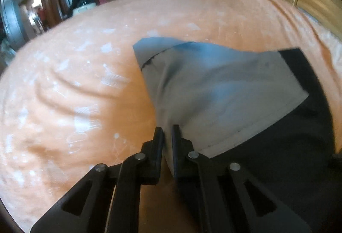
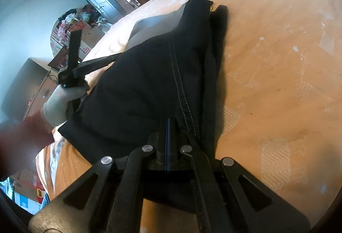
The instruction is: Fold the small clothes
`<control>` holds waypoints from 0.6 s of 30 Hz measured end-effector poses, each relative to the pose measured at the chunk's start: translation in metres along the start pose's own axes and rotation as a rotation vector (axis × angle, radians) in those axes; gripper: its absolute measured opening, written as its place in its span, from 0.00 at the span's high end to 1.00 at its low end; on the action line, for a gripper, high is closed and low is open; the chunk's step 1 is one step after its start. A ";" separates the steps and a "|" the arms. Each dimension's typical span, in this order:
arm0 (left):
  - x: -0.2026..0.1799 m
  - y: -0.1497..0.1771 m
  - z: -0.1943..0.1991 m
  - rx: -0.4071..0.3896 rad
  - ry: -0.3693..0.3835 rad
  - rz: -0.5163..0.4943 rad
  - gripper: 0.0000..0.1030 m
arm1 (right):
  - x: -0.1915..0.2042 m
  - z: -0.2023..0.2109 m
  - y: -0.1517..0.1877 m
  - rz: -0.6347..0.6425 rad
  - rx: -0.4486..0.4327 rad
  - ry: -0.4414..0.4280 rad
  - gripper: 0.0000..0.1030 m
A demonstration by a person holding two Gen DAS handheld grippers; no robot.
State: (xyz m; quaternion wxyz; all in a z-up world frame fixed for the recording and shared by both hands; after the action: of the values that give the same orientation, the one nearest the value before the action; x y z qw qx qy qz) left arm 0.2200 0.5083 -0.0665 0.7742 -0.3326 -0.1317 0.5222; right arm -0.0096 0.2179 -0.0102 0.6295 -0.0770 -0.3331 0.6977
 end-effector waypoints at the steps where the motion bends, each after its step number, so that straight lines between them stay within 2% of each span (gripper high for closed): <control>1: -0.005 0.003 0.006 -0.003 -0.002 0.013 0.96 | 0.000 0.000 0.000 0.000 0.002 0.005 1.00; 4: -0.013 0.027 0.042 -0.041 0.065 0.131 0.95 | 0.004 0.003 -0.001 0.017 -0.004 0.044 1.00; 5: -0.017 0.040 0.056 -0.055 0.070 0.161 0.91 | 0.007 0.006 0.000 0.033 -0.009 0.075 1.00; 9: -0.050 0.110 0.115 -0.082 0.068 0.171 0.78 | 0.025 0.027 0.002 0.080 -0.034 0.232 0.99; 10: -0.059 0.122 0.122 -0.082 0.062 0.175 0.78 | 0.031 0.036 0.005 0.083 -0.043 0.255 0.88; 11: -0.066 0.136 0.129 -0.079 0.066 0.184 0.78 | 0.038 0.047 0.010 0.088 -0.058 0.272 0.66; 12: -0.074 0.149 0.137 -0.069 0.065 0.182 0.78 | 0.045 0.059 0.016 0.104 -0.080 0.290 0.55; 13: -0.082 0.162 0.143 -0.060 0.057 0.176 0.77 | 0.053 0.071 0.024 0.130 -0.106 0.320 0.39; 14: -0.087 0.171 0.147 -0.052 0.060 0.185 0.74 | 0.057 0.077 0.031 0.149 -0.113 0.340 0.33; 16: -0.094 0.187 0.147 -0.034 0.059 0.200 0.71 | 0.064 0.083 0.047 0.190 -0.091 0.376 0.33; 18: -0.098 0.189 0.144 -0.040 0.043 0.201 0.71 | 0.065 0.086 0.066 0.228 -0.065 0.420 0.33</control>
State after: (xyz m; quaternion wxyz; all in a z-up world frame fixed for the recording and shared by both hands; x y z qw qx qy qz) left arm -0.0371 0.5185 -0.0686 0.7137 -0.3705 -0.0913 0.5874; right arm -0.1221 0.2478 0.0396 0.5995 -0.2779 -0.2064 0.7216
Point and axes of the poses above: each gripper's, at about its wrist camera, not at the fingertips, and z roughly against the way its jaws point, x to its left, y to its underside, the point moved 3 cm from there along -z, roughly the way its jaws point, and after that the axes turned 15 degrees about y, right-handed, at the moved point
